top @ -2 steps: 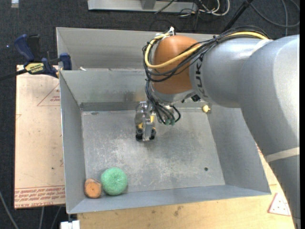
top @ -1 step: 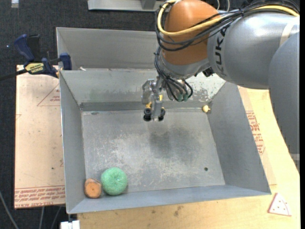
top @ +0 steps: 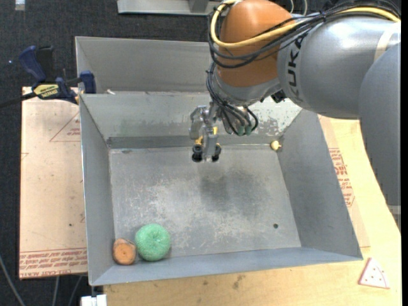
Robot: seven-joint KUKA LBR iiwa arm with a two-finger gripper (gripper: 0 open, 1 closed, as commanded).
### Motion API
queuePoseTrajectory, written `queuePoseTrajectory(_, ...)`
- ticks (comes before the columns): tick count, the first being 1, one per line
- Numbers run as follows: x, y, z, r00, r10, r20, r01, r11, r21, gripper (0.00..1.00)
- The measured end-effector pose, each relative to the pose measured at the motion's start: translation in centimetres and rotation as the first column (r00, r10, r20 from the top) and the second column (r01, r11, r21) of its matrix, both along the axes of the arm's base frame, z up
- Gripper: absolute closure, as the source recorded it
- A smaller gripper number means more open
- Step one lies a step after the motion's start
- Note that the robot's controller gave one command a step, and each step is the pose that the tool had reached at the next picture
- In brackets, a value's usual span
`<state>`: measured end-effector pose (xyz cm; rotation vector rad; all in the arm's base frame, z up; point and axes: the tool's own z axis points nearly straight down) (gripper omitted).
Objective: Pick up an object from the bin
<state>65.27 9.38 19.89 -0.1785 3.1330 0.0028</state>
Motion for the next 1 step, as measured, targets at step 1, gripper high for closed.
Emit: queuePoseTrajectory(1,-1.06,-1.19,11.37,1.0,0.017,0.001,-0.017,1.0,-0.001,1.0)
